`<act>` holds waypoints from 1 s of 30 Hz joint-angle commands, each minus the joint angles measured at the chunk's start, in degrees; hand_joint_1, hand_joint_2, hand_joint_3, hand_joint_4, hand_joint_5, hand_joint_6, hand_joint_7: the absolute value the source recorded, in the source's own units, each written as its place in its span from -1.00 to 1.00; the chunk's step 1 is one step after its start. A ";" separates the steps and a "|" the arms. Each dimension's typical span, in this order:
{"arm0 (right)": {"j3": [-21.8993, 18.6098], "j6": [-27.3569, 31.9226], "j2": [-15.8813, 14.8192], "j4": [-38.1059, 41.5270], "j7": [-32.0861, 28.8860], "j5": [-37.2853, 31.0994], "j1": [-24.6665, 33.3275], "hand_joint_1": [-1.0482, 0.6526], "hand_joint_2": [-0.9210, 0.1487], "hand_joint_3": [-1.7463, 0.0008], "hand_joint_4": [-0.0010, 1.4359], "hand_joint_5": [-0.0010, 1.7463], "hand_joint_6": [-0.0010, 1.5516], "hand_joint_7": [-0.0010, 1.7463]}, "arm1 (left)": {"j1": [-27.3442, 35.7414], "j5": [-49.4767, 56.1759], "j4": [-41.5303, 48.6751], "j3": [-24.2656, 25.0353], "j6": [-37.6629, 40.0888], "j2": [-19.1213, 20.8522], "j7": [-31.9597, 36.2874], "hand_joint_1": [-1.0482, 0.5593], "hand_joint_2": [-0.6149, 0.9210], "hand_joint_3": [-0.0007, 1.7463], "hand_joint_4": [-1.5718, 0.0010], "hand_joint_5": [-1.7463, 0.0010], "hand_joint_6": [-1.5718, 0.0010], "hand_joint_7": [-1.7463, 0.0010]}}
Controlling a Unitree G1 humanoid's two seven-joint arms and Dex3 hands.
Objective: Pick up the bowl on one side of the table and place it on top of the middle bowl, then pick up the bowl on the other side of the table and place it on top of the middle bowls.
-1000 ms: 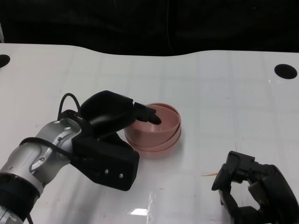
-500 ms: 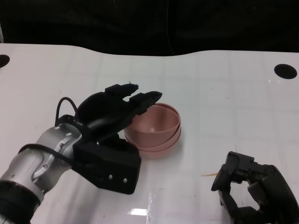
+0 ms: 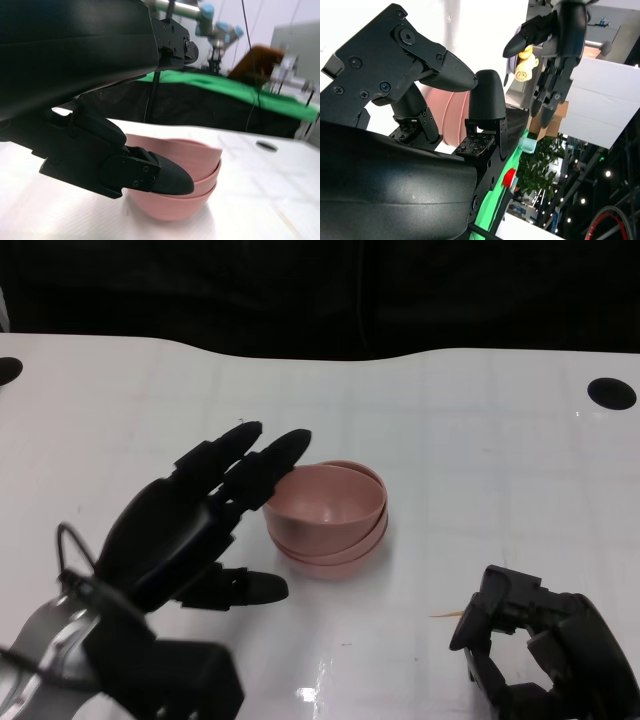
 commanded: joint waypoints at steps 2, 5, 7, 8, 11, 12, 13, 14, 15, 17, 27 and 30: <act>-0.36 -0.23 -0.10 0.35 0.08 0.59 0.00 -0.02 -0.01 -0.54 0.23 1.00 0.07 0.65 | 4.92 -3.62 -2.08 2.98 -4.01 -0.27 2.19 -0.45 1.00 -0.74 0.82 0.90 0.82 0.92; -0.26 -0.66 0.28 1.05 0.29 1.10 -0.04 -0.02 -0.02 -0.52 0.24 0.97 0.09 0.61 | 10.07 -8.81 -2.49 5.11 -9.75 -1.78 3.63 -0.35 1.00 -0.71 0.65 0.76 0.68 0.87; -0.21 -0.84 0.38 1.15 0.43 1.29 0.01 -0.01 -0.02 -0.51 0.24 0.96 0.10 0.57 | 11.53 -10.73 -2.27 5.83 -11.77 -2.73 3.50 -0.32 1.00 -0.68 0.76 0.31 0.58 0.88; -0.21 -0.86 0.39 1.16 0.46 1.30 0.01 -0.01 -0.03 -0.51 0.24 0.95 0.11 0.56 | 11.71 -10.96 -2.16 6.12 -12.22 -2.99 3.22 -0.32 1.00 -0.68 0.80 0.21 0.56 0.89; -0.26 -0.90 0.43 1.20 0.54 1.31 0.00 -0.01 -0.03 -0.51 0.25 0.95 0.11 0.55 | 11.83 -11.00 -1.97 6.82 -12.85 -3.55 2.49 -0.31 1.00 -0.68 0.83 0.13 0.55 0.89; -0.28 -0.91 0.44 1.21 0.56 1.31 0.00 -0.01 -0.03 -0.51 0.25 0.95 0.12 0.55 | 11.85 -10.97 -1.94 6.97 -12.95 -3.68 2.33 -0.31 1.00 -0.68 0.83 0.13 0.55 0.90; -0.28 -0.91 0.45 1.22 0.57 1.31 -0.01 -0.01 -0.03 -0.51 0.25 0.95 0.12 0.54 | 11.86 -10.93 -1.91 7.10 -13.02 -3.79 2.21 -0.31 1.00 -0.68 0.83 0.12 0.55 0.90; -0.29 -0.92 0.45 1.23 0.57 1.31 -0.01 -0.01 -0.03 -0.51 0.25 0.95 0.12 0.54 | 11.87 -10.90 -1.89 7.21 -13.09 -3.88 2.12 -0.31 1.00 -0.68 0.84 0.12 0.55 0.90; -0.29 -0.93 0.45 1.24 0.57 1.31 -0.02 -0.01 -0.03 -0.51 0.25 0.95 0.12 0.54 | 11.87 -10.87 -1.87 7.30 -13.15 -3.97 2.03 -0.31 1.00 -0.68 0.84 0.11 0.55 0.90; -0.29 -0.95 0.45 1.25 0.58 1.32 -0.02 -0.01 -0.02 -0.51 0.25 0.95 0.12 0.54 | 11.89 -10.82 -1.83 7.49 -13.26 -4.14 1.83 -0.31 1.00 -0.68 0.84 0.10 0.55 0.90; 0.07 -2.23 0.46 0.89 0.25 0.54 -0.30 0.02 -0.23 -0.29 0.25 0.69 0.09 0.33 | 25.01 -50.24 -6.81 2.20 -11.06 -14.39 -11.88 -0.03 1.00 -0.77 0.17 -0.41 0.11 -0.07; 0.09 -2.04 0.65 0.66 0.06 0.71 -0.16 0.03 -0.24 -0.28 0.23 0.67 0.09 0.32 | 25.98 -55.01 -7.65 3.62 -6.89 -16.25 -15.23 -0.03 1.00 -0.74 0.12 -0.49 0.09 -0.19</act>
